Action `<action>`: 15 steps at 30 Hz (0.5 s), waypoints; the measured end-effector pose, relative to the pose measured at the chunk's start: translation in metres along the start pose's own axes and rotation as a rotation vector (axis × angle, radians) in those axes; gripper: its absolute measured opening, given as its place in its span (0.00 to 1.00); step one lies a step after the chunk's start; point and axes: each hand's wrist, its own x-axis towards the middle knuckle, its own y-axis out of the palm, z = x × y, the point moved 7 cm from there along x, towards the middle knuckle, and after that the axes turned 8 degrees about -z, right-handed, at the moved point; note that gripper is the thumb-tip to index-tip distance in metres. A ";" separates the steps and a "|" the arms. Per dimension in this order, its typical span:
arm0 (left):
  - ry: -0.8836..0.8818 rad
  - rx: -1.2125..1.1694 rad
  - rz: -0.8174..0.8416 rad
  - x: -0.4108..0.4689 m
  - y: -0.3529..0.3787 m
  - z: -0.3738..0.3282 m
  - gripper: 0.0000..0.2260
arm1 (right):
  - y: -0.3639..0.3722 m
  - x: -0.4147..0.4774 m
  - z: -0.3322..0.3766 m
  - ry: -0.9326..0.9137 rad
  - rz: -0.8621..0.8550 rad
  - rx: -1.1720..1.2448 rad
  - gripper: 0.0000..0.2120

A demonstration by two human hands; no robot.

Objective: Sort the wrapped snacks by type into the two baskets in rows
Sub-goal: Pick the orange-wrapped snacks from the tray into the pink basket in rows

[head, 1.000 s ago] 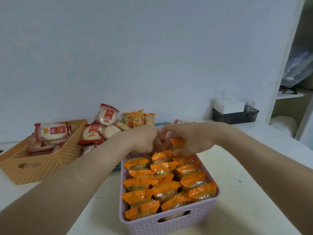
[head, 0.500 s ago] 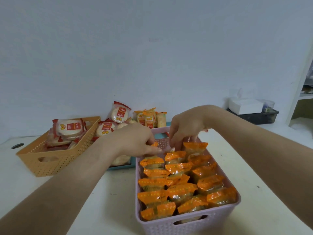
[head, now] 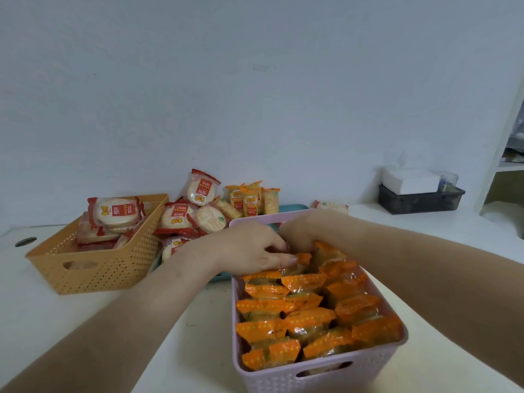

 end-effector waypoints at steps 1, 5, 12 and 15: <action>0.000 -0.024 0.004 0.000 0.001 0.001 0.13 | -0.001 0.002 0.000 0.006 -0.027 0.005 0.17; 0.012 -0.055 0.000 -0.002 0.003 0.002 0.09 | -0.013 0.003 -0.012 0.098 -0.215 0.179 0.11; 0.025 -0.085 -0.010 -0.007 0.007 -0.001 0.12 | -0.037 -0.031 -0.029 0.170 -0.529 0.550 0.14; 0.004 -0.084 -0.047 -0.010 0.004 -0.001 0.17 | -0.040 -0.046 -0.033 0.150 -0.638 0.570 0.14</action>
